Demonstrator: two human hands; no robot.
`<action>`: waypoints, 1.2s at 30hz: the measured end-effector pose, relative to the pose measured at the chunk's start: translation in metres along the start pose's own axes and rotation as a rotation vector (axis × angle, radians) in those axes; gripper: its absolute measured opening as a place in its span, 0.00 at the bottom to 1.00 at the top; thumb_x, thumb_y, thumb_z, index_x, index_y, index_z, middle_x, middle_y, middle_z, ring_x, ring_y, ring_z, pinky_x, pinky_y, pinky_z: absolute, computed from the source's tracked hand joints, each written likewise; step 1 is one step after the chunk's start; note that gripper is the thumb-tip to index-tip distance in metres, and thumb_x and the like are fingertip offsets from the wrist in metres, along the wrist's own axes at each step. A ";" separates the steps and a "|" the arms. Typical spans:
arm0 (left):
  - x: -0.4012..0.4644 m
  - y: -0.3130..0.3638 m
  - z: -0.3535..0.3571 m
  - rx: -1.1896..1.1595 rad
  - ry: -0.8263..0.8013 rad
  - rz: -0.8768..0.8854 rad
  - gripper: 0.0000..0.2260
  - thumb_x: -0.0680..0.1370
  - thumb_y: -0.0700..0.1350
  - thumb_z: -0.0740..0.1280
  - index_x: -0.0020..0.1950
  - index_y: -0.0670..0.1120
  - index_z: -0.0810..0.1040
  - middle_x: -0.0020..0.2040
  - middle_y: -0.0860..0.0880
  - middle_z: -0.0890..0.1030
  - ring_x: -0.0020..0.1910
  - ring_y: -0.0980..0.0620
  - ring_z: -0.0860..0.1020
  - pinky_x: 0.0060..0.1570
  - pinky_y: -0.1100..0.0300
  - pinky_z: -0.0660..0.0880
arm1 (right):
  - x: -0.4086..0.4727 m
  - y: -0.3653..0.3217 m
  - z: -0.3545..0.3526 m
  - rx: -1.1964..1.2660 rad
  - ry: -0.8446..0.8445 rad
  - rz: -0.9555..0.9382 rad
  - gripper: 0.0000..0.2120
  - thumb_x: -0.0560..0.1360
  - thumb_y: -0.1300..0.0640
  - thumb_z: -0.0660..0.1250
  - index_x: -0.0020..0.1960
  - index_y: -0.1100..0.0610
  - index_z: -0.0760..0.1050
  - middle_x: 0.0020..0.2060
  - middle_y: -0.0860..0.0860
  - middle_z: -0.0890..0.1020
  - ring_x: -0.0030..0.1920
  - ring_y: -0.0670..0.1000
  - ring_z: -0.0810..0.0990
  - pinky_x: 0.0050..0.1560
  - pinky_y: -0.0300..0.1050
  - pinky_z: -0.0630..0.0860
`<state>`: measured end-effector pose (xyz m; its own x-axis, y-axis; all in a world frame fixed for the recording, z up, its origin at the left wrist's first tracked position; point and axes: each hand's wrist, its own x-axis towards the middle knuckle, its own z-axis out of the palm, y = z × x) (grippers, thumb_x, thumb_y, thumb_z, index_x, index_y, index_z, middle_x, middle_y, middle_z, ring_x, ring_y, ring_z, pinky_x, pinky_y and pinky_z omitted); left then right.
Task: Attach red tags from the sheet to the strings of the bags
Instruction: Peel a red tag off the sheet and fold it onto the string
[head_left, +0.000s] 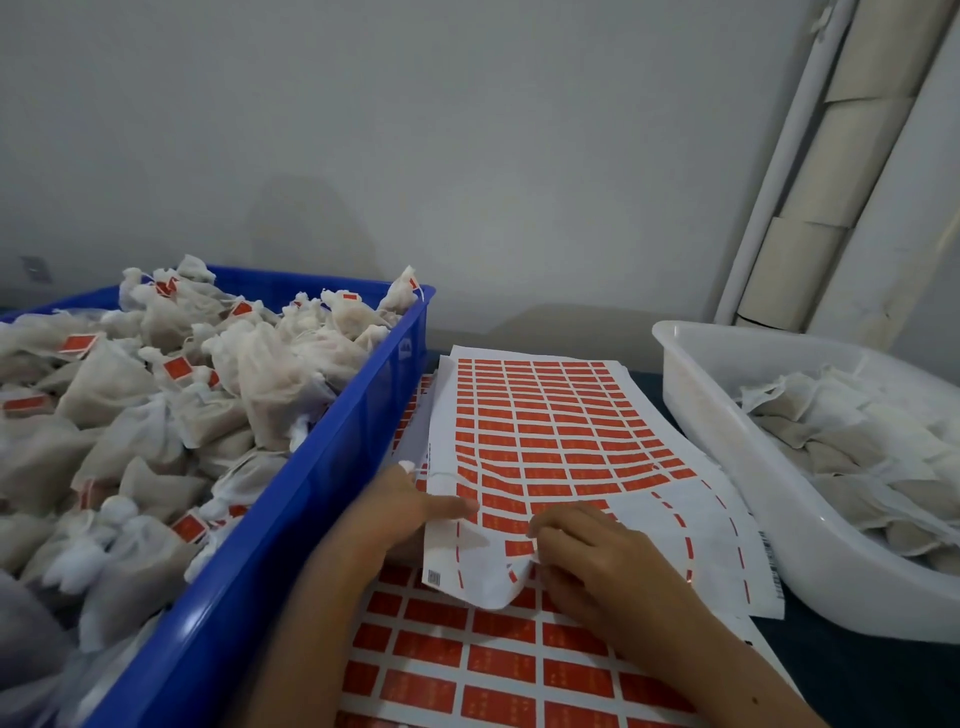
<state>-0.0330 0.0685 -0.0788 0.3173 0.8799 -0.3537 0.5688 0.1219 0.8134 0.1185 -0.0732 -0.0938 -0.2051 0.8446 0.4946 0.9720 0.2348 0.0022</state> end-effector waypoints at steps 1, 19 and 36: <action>-0.001 0.001 0.000 -0.053 -0.047 -0.002 0.17 0.66 0.50 0.76 0.46 0.53 0.69 0.43 0.49 0.81 0.34 0.52 0.83 0.30 0.61 0.78 | 0.000 0.000 0.000 -0.005 0.010 0.003 0.05 0.66 0.54 0.71 0.42 0.51 0.80 0.43 0.45 0.84 0.40 0.42 0.82 0.43 0.30 0.75; -0.007 0.002 -0.003 -0.320 -0.244 -0.068 0.16 0.71 0.35 0.70 0.55 0.46 0.72 0.50 0.42 0.81 0.43 0.42 0.82 0.42 0.49 0.81 | 0.014 -0.009 0.010 0.331 0.024 0.583 0.18 0.65 0.29 0.53 0.47 0.39 0.64 0.44 0.29 0.69 0.45 0.36 0.73 0.49 0.26 0.65; -0.010 0.003 0.010 -0.305 -0.163 -0.059 0.10 0.73 0.38 0.69 0.45 0.50 0.69 0.49 0.45 0.78 0.49 0.43 0.80 0.53 0.45 0.77 | 0.020 -0.026 0.033 0.056 0.003 0.520 0.18 0.75 0.41 0.57 0.61 0.47 0.72 0.58 0.41 0.76 0.52 0.41 0.75 0.61 0.31 0.65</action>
<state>-0.0274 0.0551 -0.0775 0.4219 0.7851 -0.4534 0.3451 0.3234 0.8811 0.0851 -0.0467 -0.1123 0.3039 0.8549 0.4205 0.9377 -0.1903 -0.2908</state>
